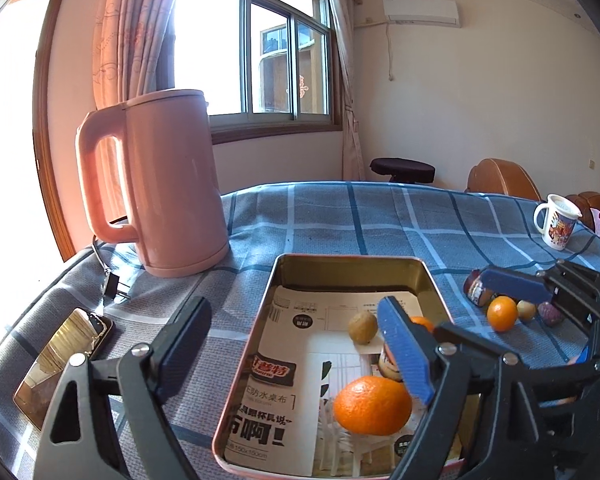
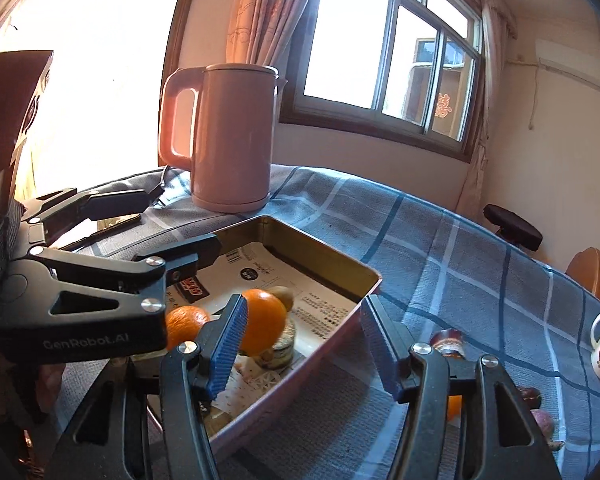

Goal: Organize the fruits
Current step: 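Lower the mandarin into the tin and open the left tool while the right tool releases the orange, then reach the right tool to the round purple-brown fruit and close on it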

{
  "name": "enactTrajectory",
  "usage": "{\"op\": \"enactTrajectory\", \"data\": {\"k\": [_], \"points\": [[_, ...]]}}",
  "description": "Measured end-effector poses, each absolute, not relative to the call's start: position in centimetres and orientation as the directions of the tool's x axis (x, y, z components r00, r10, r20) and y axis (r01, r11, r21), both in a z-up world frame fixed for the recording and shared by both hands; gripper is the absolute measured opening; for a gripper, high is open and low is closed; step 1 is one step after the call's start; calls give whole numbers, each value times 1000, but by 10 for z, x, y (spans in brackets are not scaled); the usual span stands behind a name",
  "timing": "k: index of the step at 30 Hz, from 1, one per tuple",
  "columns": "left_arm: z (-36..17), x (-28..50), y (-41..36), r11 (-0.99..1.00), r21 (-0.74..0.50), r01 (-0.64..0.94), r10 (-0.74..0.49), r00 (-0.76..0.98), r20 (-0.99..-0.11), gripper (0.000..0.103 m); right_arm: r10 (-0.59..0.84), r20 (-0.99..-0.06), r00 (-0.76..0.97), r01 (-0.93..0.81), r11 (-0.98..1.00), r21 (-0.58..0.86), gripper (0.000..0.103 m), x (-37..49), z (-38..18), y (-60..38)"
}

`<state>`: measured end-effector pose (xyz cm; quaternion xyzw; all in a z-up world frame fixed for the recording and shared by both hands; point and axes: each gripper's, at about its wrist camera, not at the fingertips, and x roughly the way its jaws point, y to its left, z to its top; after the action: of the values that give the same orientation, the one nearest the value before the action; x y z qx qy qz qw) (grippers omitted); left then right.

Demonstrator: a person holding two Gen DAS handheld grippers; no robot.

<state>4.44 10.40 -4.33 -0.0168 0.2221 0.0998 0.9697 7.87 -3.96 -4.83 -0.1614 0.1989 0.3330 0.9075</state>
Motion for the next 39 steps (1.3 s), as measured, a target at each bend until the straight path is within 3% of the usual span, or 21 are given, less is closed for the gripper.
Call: {"op": "enactTrajectory", "data": {"k": [5,7,10,18,25,39], "points": [[-37,44,81,989,27,-147,145,899,-414,88,466,-416,781,-561,816,-140,61,86,-35,-95],[-34,45,70,991,37,-125,129,905,-406,88,434,-402,807,-515,849,-117,70,90,-30,-119],[-30,47,55,995,46,-89,100,911,-400,91,371,-389,843,-437,895,-93,73,97,-26,-152],[-28,66,3,997,76,33,3,904,-427,91,221,-476,851,-272,962,-40,73,124,-42,-205],[-44,102,-35,989,73,126,-68,842,-536,91,244,-591,769,-289,957,21,73,142,-57,-214],[-70,138,-56,980,51,193,-111,736,-668,85,307,-706,639,-309,942,130,70,163,-77,-219]]}}
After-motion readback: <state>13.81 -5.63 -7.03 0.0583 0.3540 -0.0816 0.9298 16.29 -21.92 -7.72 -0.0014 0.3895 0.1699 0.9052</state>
